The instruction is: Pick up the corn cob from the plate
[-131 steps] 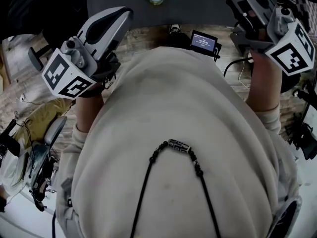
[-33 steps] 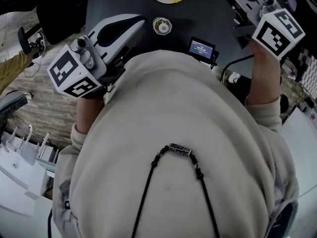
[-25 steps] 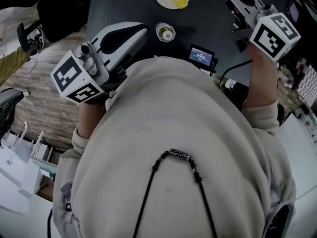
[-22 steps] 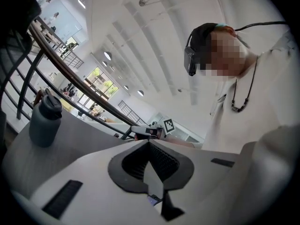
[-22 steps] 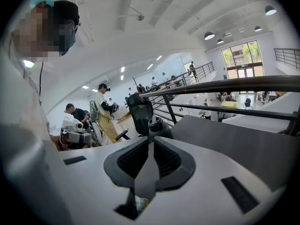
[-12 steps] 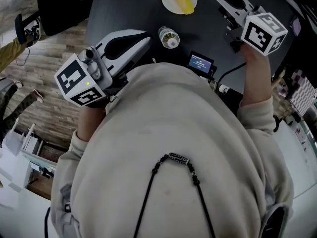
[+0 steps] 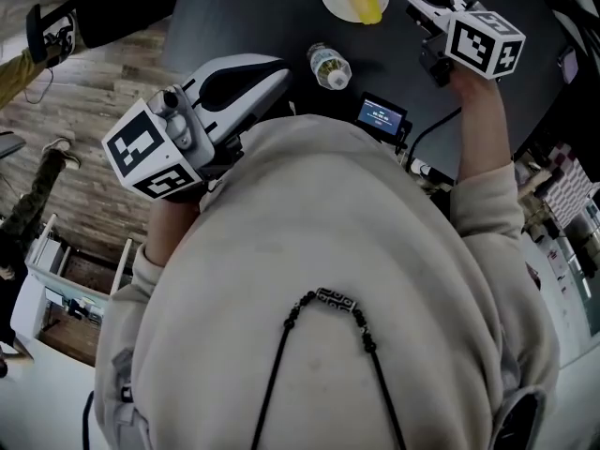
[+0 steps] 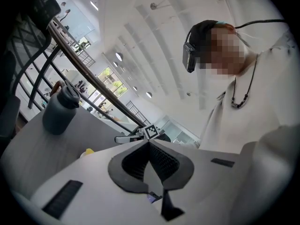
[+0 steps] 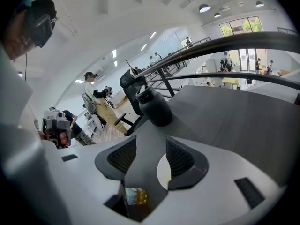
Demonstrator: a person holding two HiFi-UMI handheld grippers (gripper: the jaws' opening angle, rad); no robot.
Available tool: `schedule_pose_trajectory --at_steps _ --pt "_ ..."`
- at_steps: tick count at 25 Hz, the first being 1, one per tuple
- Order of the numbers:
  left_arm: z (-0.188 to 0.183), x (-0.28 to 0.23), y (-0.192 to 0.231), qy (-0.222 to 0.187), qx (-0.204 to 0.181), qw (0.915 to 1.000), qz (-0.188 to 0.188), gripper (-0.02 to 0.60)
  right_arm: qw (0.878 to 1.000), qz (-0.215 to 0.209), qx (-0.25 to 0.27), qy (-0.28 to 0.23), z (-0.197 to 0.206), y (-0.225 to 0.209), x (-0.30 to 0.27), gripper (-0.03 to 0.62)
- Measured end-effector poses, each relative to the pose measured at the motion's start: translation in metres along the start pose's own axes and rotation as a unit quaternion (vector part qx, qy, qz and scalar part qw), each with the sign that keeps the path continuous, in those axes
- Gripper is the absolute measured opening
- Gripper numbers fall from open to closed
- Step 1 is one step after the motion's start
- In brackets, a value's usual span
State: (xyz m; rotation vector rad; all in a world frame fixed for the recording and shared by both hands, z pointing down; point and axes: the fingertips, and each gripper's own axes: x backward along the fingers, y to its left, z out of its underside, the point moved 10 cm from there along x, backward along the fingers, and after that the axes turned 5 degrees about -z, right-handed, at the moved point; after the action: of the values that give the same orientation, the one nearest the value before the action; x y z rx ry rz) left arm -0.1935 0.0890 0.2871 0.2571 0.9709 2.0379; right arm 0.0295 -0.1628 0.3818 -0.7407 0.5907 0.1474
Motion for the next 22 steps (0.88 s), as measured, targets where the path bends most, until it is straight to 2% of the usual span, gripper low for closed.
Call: schedule_pose_trajectory --at_steps 11,22 --pt "0.011 0.01 0.001 -0.002 0.014 0.9997 -0.019 0.0 0.998 0.032 -0.014 0.06 0.027 -0.038 -0.036 0.235" --pt "0.02 0.02 0.004 -0.014 0.028 0.999 -0.032 0.001 0.989 0.067 -0.021 0.129 0.049 -0.066 -0.072 0.27"
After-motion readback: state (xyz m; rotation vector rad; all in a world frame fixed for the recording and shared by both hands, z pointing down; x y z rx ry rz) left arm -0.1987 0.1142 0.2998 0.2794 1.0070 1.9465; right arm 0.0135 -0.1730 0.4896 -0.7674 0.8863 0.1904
